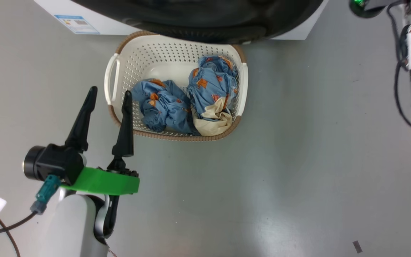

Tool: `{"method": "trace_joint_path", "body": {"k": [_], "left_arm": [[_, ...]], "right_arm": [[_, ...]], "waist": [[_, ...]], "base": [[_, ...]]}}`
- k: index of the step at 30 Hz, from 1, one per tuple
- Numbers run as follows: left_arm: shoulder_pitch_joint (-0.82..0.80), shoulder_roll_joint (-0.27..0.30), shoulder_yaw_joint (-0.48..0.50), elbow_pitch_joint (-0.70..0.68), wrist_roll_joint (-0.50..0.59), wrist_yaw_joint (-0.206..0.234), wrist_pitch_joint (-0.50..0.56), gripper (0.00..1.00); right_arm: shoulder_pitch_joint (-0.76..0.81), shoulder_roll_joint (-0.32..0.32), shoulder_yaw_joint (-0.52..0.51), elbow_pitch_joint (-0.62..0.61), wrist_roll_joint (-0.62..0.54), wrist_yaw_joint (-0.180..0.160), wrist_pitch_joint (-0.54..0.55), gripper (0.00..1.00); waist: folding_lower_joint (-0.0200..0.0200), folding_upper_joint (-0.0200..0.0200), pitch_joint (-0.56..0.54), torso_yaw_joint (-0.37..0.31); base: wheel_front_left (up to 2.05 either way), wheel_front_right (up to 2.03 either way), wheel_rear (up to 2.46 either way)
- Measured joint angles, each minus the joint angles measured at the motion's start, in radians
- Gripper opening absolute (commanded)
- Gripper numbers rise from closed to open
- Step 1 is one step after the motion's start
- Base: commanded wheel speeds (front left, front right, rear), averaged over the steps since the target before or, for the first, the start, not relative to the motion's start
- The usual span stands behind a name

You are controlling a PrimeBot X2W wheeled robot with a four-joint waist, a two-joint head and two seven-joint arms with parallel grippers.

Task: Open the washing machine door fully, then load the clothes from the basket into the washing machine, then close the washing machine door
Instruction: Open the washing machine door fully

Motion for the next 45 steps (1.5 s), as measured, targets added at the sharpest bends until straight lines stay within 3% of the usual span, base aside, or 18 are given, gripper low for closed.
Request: {"method": "trace_joint_path", "body": {"k": [25, 45], "left_arm": [[0.038, 0.000, 0.018, 0.025, 0.027, -0.002, 0.000, 1.00], [0.109, 0.001, -0.010, 0.064, 0.033, -0.011, 0.000, 1.00]], "right_arm": [[0.393, 0.091, 0.014, -0.289, 0.142, 0.000, 0.176, 0.00], [0.620, 0.100, 0.201, -0.387, 0.220, 0.000, 0.133, 0.00]], "waist": [[0.0000, 0.0000, -0.088, -0.028], [0.0000, 0.0000, -0.208, -0.023]], "base": [[0.00, 0.00, 0.00], [0.00, 0.00, 0.00]]}}
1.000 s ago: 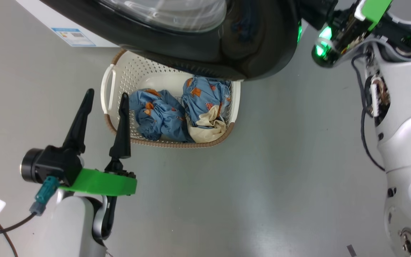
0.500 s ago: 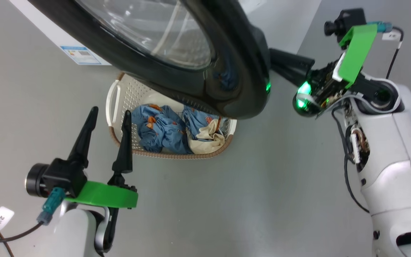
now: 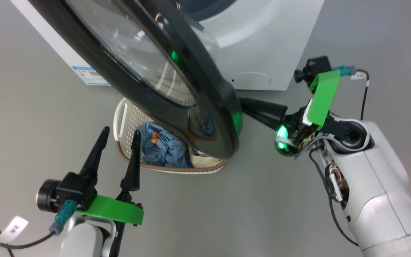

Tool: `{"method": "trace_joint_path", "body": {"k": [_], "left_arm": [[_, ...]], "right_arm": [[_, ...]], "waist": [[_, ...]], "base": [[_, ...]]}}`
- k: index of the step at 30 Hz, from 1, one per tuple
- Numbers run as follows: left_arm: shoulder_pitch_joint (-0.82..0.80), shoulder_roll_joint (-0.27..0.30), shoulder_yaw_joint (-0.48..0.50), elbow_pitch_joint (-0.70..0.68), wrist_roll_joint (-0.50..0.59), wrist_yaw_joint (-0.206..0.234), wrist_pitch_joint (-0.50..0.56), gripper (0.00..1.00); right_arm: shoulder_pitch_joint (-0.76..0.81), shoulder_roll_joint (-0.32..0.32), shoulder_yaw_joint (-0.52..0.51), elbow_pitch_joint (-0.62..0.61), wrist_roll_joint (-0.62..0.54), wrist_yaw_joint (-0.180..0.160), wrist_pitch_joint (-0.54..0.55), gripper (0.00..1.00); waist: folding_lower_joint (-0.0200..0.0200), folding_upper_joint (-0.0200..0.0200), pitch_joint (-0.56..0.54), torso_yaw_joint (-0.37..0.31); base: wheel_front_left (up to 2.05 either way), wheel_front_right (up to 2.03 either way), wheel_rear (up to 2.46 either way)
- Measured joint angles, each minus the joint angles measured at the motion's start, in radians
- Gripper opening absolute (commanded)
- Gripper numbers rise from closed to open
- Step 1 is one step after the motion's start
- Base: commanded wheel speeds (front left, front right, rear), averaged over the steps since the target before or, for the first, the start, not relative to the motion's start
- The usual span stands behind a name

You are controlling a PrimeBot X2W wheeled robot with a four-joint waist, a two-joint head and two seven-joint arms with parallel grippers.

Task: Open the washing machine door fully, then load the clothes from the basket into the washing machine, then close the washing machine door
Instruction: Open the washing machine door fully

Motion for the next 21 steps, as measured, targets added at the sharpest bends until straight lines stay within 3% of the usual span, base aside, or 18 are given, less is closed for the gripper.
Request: {"method": "trace_joint_path", "body": {"k": [21], "left_arm": [[0.104, 0.001, -0.044, 0.050, 0.000, -0.009, 0.000, 1.00]], "right_arm": [[0.174, 0.001, 0.184, -0.009, 0.116, 0.000, -0.115, 0.00]], "waist": [[0.0000, 0.0000, -0.166, 0.033]], "base": [[0.00, 0.00, 0.00]]}}
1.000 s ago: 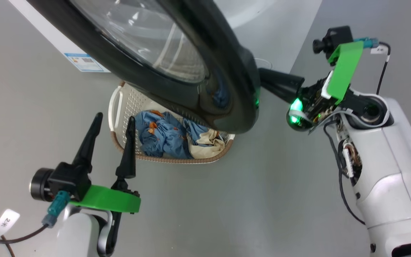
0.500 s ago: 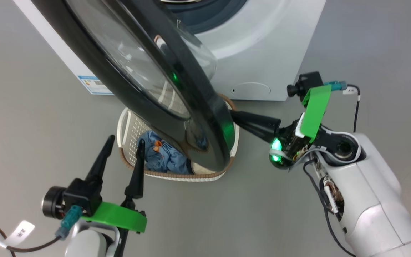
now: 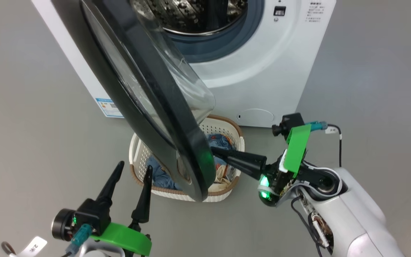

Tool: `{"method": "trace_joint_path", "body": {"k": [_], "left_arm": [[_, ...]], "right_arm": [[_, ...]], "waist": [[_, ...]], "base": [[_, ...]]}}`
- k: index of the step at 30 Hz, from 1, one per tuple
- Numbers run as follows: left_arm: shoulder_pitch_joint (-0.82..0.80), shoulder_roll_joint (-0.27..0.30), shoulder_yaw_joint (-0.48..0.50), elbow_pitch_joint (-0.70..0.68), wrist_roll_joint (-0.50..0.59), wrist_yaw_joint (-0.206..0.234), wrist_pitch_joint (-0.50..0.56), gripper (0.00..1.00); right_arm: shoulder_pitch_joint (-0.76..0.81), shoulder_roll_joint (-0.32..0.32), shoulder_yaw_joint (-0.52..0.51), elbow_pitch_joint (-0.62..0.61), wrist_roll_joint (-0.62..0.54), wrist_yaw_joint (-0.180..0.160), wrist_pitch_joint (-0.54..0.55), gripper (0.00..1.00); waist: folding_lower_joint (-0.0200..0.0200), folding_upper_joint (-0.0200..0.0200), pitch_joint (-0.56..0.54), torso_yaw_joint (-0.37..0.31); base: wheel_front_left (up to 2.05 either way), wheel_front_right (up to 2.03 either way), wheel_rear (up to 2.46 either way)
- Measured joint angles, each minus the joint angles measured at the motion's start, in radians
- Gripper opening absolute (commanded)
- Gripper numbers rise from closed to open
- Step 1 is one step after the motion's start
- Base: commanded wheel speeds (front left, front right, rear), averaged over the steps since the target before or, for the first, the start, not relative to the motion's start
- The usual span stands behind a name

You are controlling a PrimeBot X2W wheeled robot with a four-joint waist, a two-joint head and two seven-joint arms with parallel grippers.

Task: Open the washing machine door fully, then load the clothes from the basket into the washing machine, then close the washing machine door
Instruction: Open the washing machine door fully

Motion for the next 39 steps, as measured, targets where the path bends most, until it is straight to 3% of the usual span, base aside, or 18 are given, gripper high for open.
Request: {"method": "trace_joint_path", "body": {"k": [15, 20, 29, 31, 32, 33, 39], "left_arm": [[0.027, 0.001, 0.005, 0.003, 0.008, -0.007, 0.000, 1.00], [0.027, 0.001, 0.016, 0.003, 0.008, -0.008, 0.000, 1.00], [0.028, 0.001, 0.036, 0.005, 0.009, -0.008, 0.000, 1.00], [0.029, 0.001, 0.043, 0.006, 0.012, -0.009, 0.000, 1.00], [0.029, 0.001, 0.046, 0.006, 0.015, -0.009, 0.000, 1.00], [0.030, 0.001, 0.050, 0.006, 0.017, -0.009, 0.000, 1.00], [0.062, 0.002, 0.077, 0.007, 0.019, -0.009, 0.000, 1.00]], "right_arm": [[0.025, 0.003, 0.039, 0.004, 0.016, 0.000, -0.073, 0.00], [0.055, 0.002, -0.024, -0.044, 0.016, 0.000, -0.124, 0.00], [0.195, -0.062, -0.190, -0.238, -0.024, 0.000, -0.271, 0.00], [0.239, -0.069, -0.228, -0.289, -0.051, 0.000, -0.321, 0.39], [0.261, -0.071, -0.246, -0.314, -0.066, 0.000, -0.344, 0.51], [0.284, -0.074, -0.256, -0.336, -0.089, 0.000, -0.370, 1.00], [0.407, -0.076, -0.292, -0.426, -0.233, 0.000, -0.522, 1.00]], "waist": [[0.0000, 0.0000, -0.042, 0.003], [0.0000, 0.0000, -0.041, -0.011], [0.0000, 0.0000, -0.045, -0.038], [0.0000, 0.0000, -0.048, -0.044], [0.0000, 0.0000, -0.049, -0.047], [0.0000, 0.0000, -0.051, -0.050], [0.0000, 0.0000, -0.066, -0.072]], "base": [[0.00, 0.00, 0.00], [0.00, 0.00, 0.00], [0.00, 0.00, 0.00], [0.00, 0.00, 0.00], [0.00, 0.00, 0.00], [0.00, 0.00, 0.00], [0.00, 0.00, 0.00]]}}
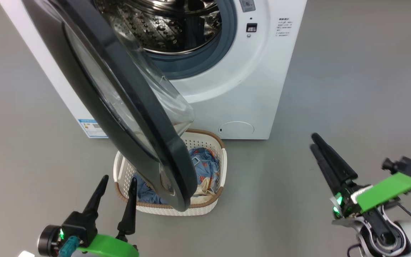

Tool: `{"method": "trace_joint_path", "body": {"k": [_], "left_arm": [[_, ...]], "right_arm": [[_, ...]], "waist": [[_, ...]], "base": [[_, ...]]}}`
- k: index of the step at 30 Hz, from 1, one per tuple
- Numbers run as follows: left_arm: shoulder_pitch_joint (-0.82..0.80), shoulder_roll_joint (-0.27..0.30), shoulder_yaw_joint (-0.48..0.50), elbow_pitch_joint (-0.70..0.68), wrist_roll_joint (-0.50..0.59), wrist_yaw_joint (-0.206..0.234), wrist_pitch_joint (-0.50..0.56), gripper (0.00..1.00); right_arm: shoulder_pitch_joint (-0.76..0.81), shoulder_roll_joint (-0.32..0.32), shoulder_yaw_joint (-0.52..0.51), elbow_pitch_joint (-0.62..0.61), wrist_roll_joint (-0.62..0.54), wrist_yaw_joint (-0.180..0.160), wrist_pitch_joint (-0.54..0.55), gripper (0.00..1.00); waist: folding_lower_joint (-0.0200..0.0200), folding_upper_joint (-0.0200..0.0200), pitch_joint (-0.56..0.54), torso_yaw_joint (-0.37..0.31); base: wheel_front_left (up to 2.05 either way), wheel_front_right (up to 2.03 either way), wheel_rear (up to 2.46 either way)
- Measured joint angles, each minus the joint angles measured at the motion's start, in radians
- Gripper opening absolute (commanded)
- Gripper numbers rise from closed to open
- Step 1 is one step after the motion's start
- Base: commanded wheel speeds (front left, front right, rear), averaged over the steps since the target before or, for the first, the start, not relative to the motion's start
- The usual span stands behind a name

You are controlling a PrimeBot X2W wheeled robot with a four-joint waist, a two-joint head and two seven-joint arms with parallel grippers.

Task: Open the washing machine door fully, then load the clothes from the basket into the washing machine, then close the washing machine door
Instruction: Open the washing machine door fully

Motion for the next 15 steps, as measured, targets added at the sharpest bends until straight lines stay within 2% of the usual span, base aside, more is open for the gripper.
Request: {"method": "trace_joint_path", "body": {"k": [5, 10, 15], "left_arm": [[0.007, 0.000, 0.005, 0.002, 0.008, 0.000, 0.000, 1.00], [0.030, 0.001, 0.009, 0.005, 0.009, -0.007, 0.000, 1.00], [0.040, 0.001, 0.014, 0.006, 0.014, -0.007, 0.000, 1.00]], "right_arm": [[0.072, -0.007, -0.012, -0.028, -0.201, 0.000, -0.199, 1.00], [0.115, -0.048, -0.013, -0.021, -0.453, 0.000, -0.400, 1.00], [0.128, -0.079, -0.046, 0.013, -0.742, 0.000, -0.523, 1.00]], "waist": [[0.0000, 0.0000, -0.018, -0.013], [0.0000, 0.0000, -0.034, -0.027], [0.0000, 0.0000, -0.044, -0.041]], "base": [[0.00, 0.00, 0.00], [0.00, 0.00, 0.00], [0.00, 0.00, 0.00]]}}
